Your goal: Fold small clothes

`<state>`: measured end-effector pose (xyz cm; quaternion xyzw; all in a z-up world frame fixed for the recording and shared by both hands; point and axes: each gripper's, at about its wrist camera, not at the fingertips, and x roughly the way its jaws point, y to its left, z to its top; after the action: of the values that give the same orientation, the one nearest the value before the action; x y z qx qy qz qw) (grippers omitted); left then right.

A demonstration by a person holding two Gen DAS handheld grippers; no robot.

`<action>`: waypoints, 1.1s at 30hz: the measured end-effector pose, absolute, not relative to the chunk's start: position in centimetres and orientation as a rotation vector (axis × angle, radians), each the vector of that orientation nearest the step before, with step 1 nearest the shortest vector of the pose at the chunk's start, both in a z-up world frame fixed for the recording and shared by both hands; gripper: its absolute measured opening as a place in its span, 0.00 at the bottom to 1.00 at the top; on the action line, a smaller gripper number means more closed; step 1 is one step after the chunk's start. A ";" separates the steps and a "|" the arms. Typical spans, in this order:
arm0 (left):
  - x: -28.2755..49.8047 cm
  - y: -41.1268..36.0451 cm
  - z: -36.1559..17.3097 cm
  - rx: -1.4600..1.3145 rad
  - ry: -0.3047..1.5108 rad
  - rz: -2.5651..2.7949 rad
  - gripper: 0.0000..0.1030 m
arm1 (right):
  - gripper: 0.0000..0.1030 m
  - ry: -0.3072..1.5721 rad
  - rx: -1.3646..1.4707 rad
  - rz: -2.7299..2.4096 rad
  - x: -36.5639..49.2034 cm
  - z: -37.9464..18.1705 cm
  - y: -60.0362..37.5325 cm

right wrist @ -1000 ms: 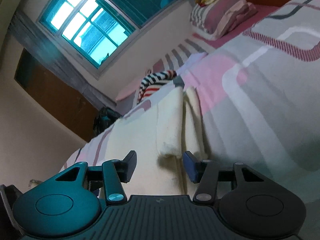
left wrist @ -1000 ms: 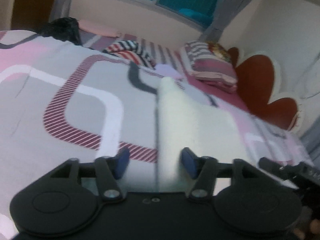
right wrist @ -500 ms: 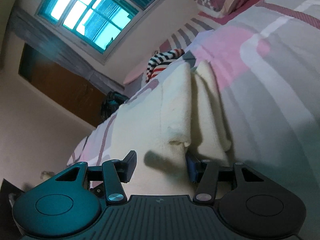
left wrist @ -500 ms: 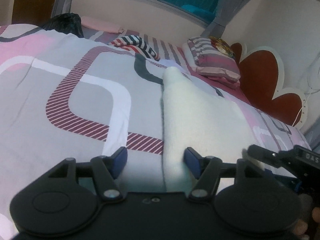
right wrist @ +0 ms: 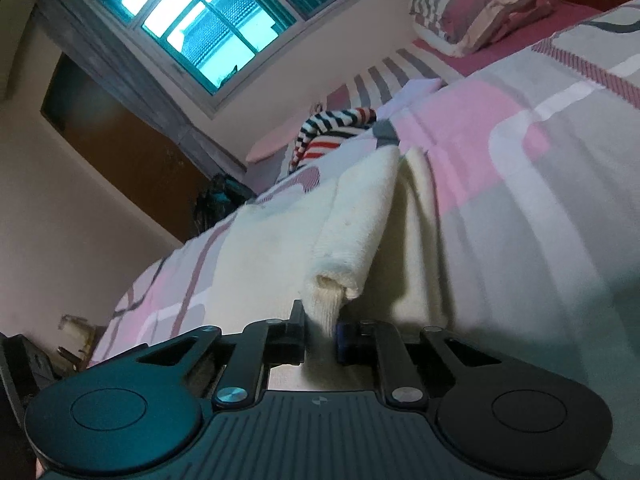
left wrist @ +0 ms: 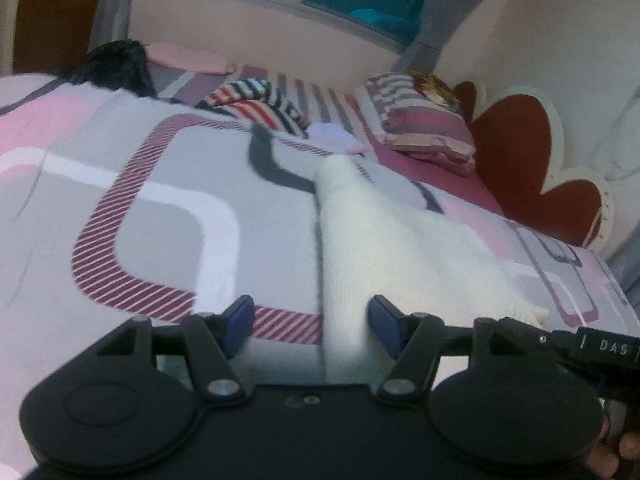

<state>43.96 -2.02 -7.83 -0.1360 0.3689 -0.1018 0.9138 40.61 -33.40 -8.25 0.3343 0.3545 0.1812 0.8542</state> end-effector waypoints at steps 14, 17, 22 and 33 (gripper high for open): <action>43.7 -4.3 -8.8 -0.202 0.776 -0.249 0.65 | 0.12 0.787 0.692 0.386 41.5 -9.9 -34.8; 43.8 -4.0 -8.9 -0.225 0.807 -0.276 0.67 | 0.12 0.797 0.706 0.398 41.6 -10.1 -35.3; 41.5 -3.4 -8.7 -0.200 0.822 -0.293 0.66 | 0.16 0.791 0.628 0.337 38.9 -8.4 -35.5; 36.8 -4.3 -8.6 -0.064 0.772 -0.305 0.66 | 0.16 0.821 0.389 0.257 33.1 -8.0 -33.1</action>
<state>36.76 -4.26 -8.56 -0.0312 0.3750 -0.1483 0.9146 33.14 -33.08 -7.96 0.1874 0.3954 0.1237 0.8907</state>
